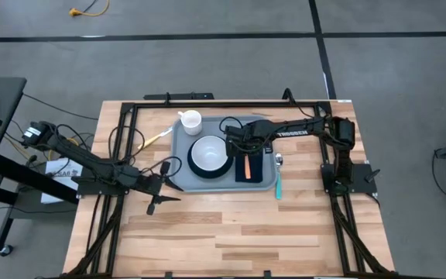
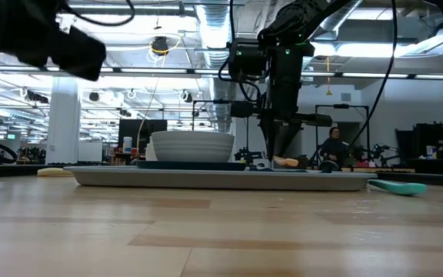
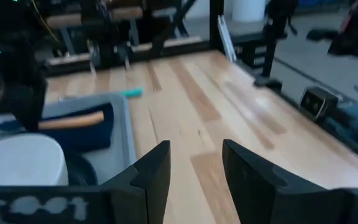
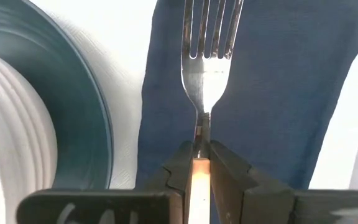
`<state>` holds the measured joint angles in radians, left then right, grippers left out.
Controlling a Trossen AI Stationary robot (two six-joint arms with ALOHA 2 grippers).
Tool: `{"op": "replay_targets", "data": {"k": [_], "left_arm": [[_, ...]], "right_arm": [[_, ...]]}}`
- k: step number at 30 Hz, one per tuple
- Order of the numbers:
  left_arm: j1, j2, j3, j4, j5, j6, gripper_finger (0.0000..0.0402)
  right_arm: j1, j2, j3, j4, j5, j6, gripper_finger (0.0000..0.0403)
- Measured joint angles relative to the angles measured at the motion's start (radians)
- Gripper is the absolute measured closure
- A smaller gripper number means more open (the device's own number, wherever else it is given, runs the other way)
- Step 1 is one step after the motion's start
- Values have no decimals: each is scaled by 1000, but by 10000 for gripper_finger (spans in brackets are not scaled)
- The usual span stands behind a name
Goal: Set up tray
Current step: Put the orange fork on top of the black napkin
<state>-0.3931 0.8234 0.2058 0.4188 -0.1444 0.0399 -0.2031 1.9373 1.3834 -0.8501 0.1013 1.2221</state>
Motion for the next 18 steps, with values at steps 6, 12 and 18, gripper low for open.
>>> {"op": "replay_targets", "data": {"k": [6,12,18], "left_arm": [[0,-170,0,-115,67,-19,267],[0,-323,-44,-217,168,-53,267],[1,-503,-147,-182,39,-116,267]], "right_arm": [[0,0,0,0,0,0,365],[0,0,0,0,0,0,365],[0,0,0,0,0,0,365]]}}
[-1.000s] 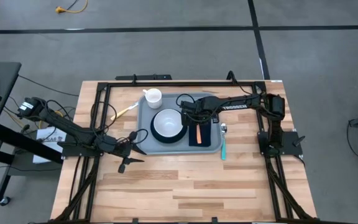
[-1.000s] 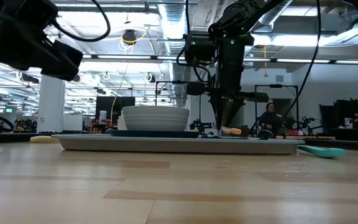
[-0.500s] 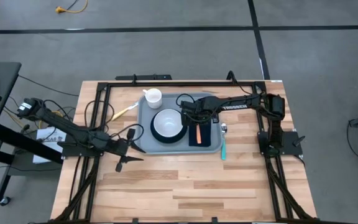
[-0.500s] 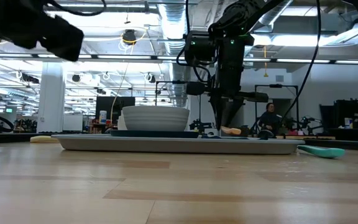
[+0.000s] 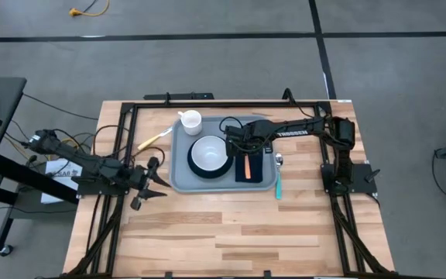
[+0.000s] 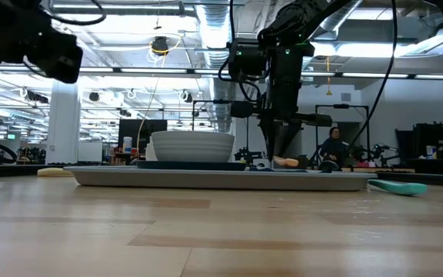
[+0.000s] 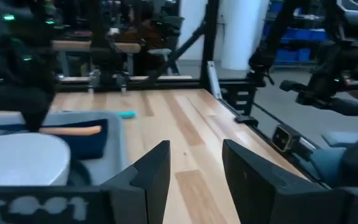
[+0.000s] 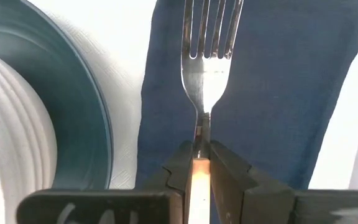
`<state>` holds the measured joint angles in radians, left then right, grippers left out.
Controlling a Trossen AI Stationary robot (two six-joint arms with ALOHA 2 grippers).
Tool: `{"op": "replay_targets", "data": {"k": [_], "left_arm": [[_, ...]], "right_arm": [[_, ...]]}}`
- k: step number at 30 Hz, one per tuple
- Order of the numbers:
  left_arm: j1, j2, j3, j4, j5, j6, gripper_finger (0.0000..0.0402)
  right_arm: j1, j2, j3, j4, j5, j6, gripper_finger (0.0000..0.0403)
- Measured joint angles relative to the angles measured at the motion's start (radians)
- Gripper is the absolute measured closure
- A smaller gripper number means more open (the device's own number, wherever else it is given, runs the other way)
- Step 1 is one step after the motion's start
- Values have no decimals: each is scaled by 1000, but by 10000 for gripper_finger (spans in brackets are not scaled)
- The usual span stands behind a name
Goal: Set up tray
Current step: Put the orange fork on top of the black napkin
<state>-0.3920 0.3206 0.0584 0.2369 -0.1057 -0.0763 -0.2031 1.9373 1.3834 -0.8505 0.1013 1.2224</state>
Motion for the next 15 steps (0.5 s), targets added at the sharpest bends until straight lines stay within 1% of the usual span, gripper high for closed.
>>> {"op": "replay_targets", "data": {"k": [6,8,13,15], "left_arm": [[0,-182,-48,-109,-16,0,267],[0,-234,-46,-187,-32,-9,267],[1,-274,-47,-179,-61,6,267],[1,-277,-47,-172,-110,8,267]], "right_arm": [[0,0,0,0,0,0,365],[0,0,0,-1,0,0,365],[0,0,0,0,0,0,365],[0,0,0,-1,0,0,365]]}}
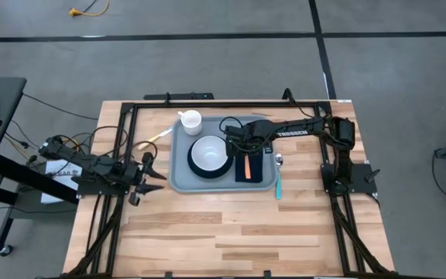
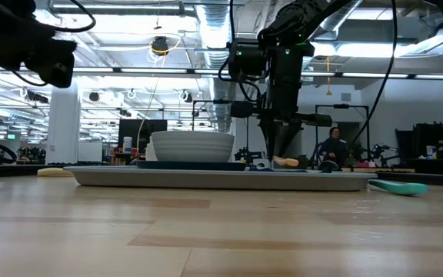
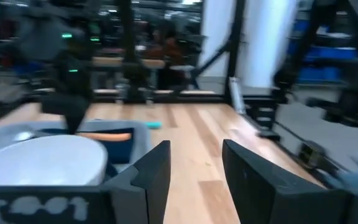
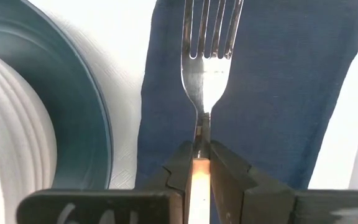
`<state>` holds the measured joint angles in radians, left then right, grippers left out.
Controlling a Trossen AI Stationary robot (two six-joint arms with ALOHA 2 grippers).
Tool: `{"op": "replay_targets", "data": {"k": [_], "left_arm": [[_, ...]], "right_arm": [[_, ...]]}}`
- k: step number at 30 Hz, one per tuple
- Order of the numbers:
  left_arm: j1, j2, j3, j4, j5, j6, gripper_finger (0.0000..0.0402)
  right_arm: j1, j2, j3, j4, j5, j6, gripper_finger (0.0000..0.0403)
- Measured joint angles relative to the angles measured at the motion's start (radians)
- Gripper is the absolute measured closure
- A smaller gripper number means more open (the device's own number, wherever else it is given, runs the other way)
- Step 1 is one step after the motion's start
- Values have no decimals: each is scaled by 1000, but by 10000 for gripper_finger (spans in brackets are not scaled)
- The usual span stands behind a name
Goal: Set up tray
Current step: Put the orange fork on top of the black napkin
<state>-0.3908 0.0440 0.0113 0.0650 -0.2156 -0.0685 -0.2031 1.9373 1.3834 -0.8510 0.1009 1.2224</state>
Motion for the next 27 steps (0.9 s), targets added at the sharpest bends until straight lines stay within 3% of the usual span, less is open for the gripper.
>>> {"op": "replay_targets", "data": {"k": [6,21,27], "left_arm": [[0,6,0,19,-202,7,267],[0,24,-1,19,-200,11,267],[0,24,-1,18,-200,11,267]], "right_arm": [[0,0,0,1,0,0,365],[0,0,0,108,0,0,365],[6,0,0,66,1,0,365]]}}
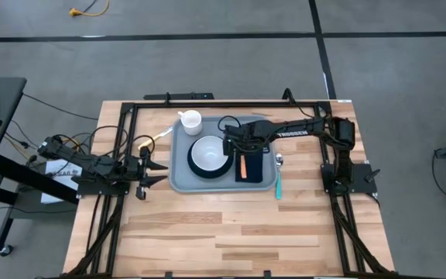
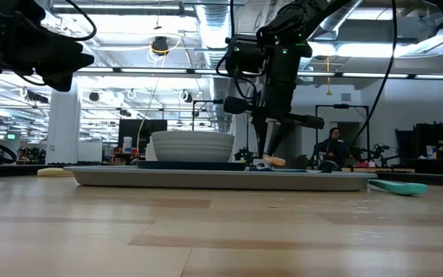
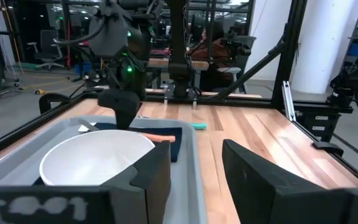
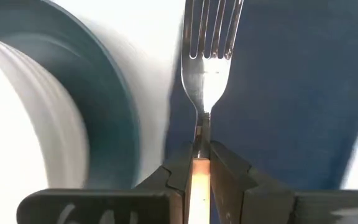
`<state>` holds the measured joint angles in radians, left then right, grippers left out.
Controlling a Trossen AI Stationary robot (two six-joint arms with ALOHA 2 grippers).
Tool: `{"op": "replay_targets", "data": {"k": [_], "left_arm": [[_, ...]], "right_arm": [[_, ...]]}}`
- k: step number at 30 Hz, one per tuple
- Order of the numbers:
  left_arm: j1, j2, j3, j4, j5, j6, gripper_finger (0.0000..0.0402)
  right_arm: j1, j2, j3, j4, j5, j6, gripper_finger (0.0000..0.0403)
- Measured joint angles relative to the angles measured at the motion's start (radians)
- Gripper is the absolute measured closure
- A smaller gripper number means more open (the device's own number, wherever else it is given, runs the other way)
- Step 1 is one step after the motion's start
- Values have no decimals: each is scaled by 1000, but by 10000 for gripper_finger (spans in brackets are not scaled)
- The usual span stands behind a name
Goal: Set up tray
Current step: Put the orange fork on top of the black napkin
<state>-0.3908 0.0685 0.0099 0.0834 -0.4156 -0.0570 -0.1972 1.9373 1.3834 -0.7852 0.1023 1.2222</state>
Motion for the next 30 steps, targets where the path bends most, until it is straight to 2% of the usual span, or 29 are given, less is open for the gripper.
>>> {"op": "replay_targets", "data": {"k": [10,20,26,30], "left_arm": [[0,0,-1,0,0,0,267],[0,0,-1,-1,0,0,267],[0,0,-1,-1,1,0,267],[0,0,-1,-1,1,0,267]], "right_arm": [[0,0,0,-107,0,0,365],[1,0,0,-105,2,-1,365],[-1,0,-44,-93,62,0,365],[-2,0,-67,-80,58,61,365]]}}
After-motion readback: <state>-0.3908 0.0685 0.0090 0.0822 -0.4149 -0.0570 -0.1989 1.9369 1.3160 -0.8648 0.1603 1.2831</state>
